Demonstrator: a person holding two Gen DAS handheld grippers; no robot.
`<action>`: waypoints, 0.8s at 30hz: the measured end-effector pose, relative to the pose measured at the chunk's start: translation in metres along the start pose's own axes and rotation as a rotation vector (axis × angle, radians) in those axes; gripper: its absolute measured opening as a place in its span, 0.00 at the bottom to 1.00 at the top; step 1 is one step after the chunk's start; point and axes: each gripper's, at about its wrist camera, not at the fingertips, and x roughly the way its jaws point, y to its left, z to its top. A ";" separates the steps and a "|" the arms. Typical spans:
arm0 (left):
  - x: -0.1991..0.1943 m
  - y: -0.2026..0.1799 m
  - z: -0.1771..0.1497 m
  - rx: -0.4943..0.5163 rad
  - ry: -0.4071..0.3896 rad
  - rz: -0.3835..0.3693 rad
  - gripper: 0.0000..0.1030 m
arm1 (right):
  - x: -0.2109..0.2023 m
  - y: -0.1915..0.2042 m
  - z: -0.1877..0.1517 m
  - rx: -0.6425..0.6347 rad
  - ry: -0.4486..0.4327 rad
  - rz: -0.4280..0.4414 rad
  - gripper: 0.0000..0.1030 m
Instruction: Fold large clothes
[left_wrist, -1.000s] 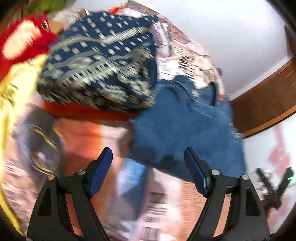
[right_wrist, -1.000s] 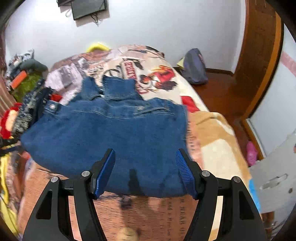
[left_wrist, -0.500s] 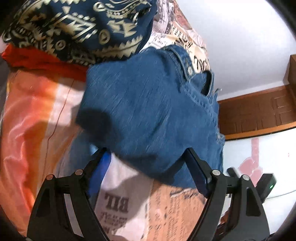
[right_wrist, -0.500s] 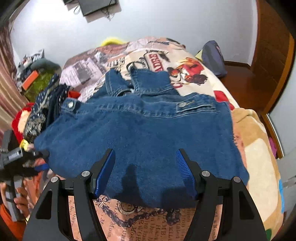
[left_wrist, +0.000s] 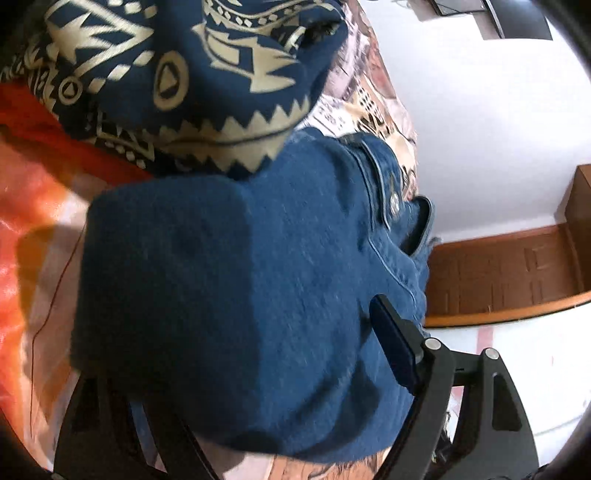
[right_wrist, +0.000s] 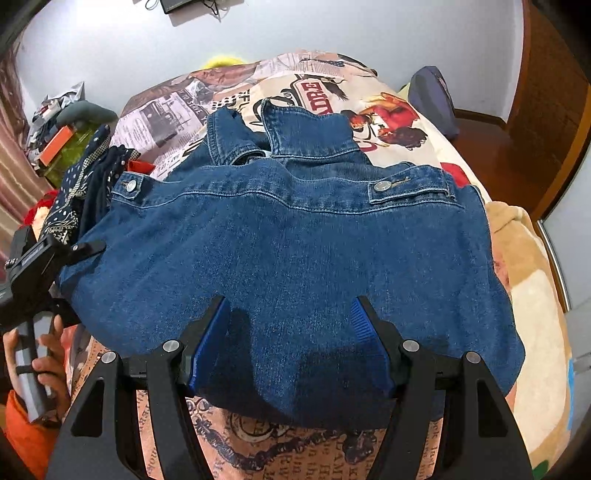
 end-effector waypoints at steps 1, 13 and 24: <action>0.002 -0.002 0.001 0.003 -0.006 0.014 0.75 | -0.001 0.000 0.000 -0.002 -0.002 -0.002 0.62; 0.001 -0.049 -0.018 0.069 -0.163 0.197 0.37 | -0.037 0.003 -0.009 -0.050 -0.045 -0.035 0.62; -0.059 -0.166 -0.024 0.380 -0.194 0.028 0.24 | -0.053 0.009 0.006 -0.100 -0.055 -0.055 0.62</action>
